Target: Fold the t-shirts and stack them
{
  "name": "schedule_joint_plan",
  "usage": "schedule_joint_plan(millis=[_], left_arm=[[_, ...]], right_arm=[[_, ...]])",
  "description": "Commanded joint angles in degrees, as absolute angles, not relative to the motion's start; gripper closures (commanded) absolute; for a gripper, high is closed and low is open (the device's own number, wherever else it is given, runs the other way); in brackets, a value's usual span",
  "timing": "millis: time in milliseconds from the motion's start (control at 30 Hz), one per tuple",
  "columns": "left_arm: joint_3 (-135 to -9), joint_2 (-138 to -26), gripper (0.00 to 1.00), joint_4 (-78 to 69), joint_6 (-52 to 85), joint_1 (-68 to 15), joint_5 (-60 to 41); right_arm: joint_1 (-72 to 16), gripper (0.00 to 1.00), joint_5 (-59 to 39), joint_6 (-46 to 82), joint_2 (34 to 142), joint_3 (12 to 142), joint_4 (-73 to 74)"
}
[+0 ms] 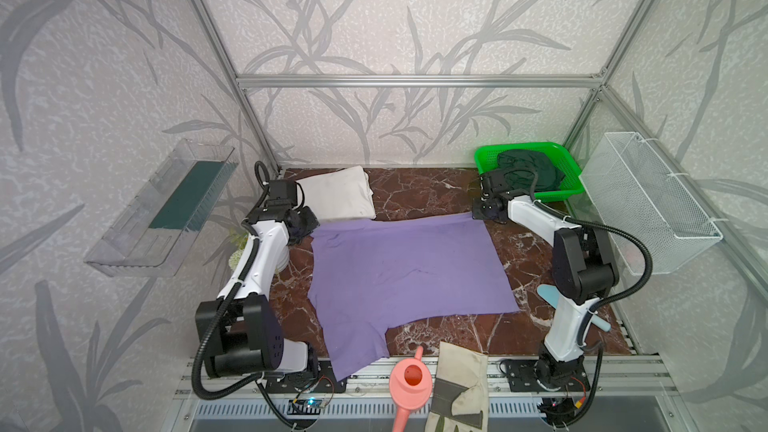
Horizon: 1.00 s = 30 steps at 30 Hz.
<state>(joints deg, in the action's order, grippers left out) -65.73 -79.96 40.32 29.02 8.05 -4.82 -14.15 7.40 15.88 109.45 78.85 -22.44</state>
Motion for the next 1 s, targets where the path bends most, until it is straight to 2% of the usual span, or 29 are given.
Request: schedule_joint_plan(millis=[0,467,700,733,767,833,867,933,967], left_arm=[[-62.2,-76.7,1.0,41.2,31.6,8.6,-4.3],[-46.3,-61.7,1.0,42.8,40.3,8.3,-2.4],[-37.8,-55.9,0.98,39.9,43.3,8.3,-6.5],[-36.8,-55.1,0.98,39.7,43.9,8.3,-7.0],[-35.6,-54.0,0.98,39.3,45.0,8.3,-7.5],[-33.4,-51.9,0.87,37.8,46.5,8.3,-8.7],[-32.4,-51.0,0.79,36.5,47.0,8.3,-9.1],[-30.7,-50.4,0.66,33.5,47.3,8.3,-9.3],[-30.4,-50.7,0.63,32.1,47.3,8.3,-9.2]], right_arm=[[-14.0,1.0,7.6,17.4,105.7,76.0,-21.1],[-14.4,1.0,8.4,18.7,101.9,68.4,-19.9],[-14.7,1.0,10.8,20.6,100.0,64.0,-18.3],[-14.7,0.98,11.3,21.1,99.4,63.1,-17.9],[-14.8,0.88,11.9,21.6,98.5,61.8,-17.1],[-14.8,0.7,12.5,22.6,96.4,59.3,-14.8],[-14.8,0.64,12.7,23.1,95.6,58.3,-13.5],[-14.8,0.6,13.0,24.0,95.0,57.6,-12.3],[-14.8,0.6,13.1,24.3,94.8,57.7,-12.3]])
